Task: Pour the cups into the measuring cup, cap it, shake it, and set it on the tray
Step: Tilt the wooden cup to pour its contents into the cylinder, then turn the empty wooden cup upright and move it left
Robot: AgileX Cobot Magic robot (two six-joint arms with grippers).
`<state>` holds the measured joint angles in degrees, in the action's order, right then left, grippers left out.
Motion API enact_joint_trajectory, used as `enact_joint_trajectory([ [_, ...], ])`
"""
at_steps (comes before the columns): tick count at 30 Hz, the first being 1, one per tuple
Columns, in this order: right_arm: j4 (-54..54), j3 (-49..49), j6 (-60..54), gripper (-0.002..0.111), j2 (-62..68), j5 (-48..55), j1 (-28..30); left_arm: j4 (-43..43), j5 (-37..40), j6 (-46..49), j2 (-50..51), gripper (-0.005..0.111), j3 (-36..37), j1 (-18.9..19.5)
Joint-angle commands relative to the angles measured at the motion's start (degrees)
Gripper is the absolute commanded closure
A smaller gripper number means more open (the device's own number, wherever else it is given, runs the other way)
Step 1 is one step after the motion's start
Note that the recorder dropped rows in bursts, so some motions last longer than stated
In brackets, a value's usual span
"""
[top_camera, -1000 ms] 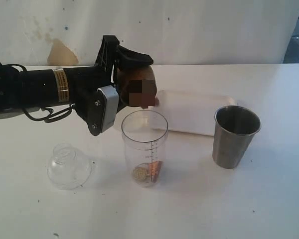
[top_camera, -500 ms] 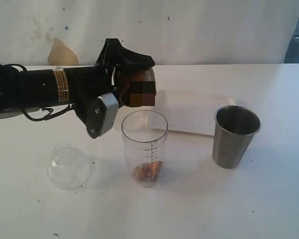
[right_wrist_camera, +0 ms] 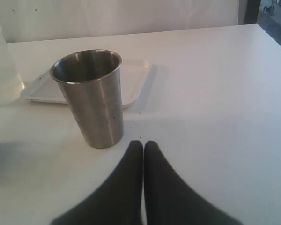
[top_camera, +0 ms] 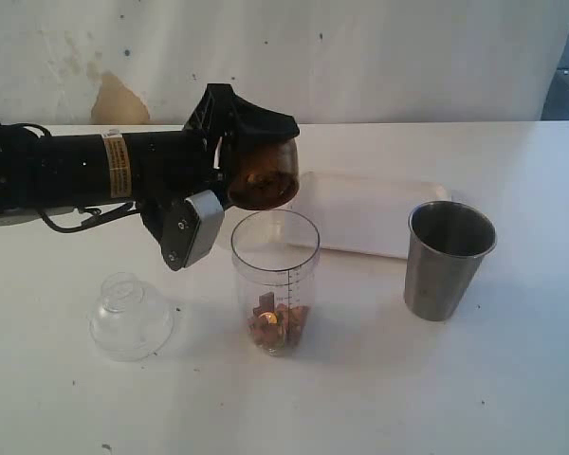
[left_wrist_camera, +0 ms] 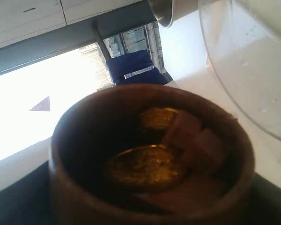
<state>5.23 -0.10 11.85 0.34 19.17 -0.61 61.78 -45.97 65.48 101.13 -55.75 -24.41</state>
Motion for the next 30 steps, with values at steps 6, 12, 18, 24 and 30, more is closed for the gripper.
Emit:
enact_joint_trajectory([
  [6,0.4,0.1,-0.4,0.108,-0.3,0.0,0.0,-0.8,-2.2,4.0,-0.5,0.107,-0.3,-0.2],
  [12,0.4,0.1,-0.4,0.108,-0.3,0.0,0.0,-0.8,-3.0,11.1,-0.5,0.107,-0.3,-0.2],
  [18,0.4,0.1,-0.4,0.108,-0.3,0.0,0.0,-0.8,-2.9,11.0,-0.5,0.107,-0.3,-0.2],
  [24,0.4,0.1,-0.4,0.108,-0.3,0.0,0.0,-0.8,-3.0,11.3,-0.5,0.107,-0.3,-0.2],
  [30,0.4,0.1,-0.4,0.108,-0.3,0.0,0.0,-0.8,-5.5,13.6,-0.5,0.107,-0.3,-0.2],
])
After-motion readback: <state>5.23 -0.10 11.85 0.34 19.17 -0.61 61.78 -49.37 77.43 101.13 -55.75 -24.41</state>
